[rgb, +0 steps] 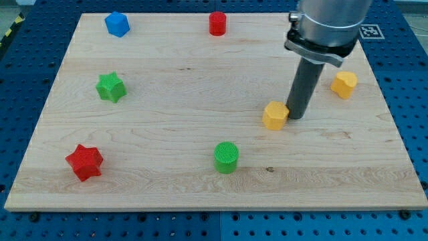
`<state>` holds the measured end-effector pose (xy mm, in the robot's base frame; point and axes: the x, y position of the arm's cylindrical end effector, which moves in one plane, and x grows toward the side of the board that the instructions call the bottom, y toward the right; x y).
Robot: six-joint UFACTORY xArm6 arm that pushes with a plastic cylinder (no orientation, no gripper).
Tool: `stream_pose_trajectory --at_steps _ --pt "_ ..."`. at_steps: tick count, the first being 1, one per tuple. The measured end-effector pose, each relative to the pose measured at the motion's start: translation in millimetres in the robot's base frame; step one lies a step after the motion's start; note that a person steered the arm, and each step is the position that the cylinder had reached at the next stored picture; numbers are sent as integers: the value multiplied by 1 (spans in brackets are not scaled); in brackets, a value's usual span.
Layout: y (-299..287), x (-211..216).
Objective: Slide the yellow heart to the top right side of the yellow hexagon
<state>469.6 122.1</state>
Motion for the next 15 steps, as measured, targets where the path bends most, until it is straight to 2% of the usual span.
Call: stream_pose_trajectory --at_steps 1,2,4,5,6,8,9,11,13,15 --pt "12 0" --pt "71 0" --pt "140 -5" --pt "142 -33" --pt "141 -60" --pt "87 -85" --pt "76 -85" --pt "114 -68" --pt "41 -68" --pt "25 -74"
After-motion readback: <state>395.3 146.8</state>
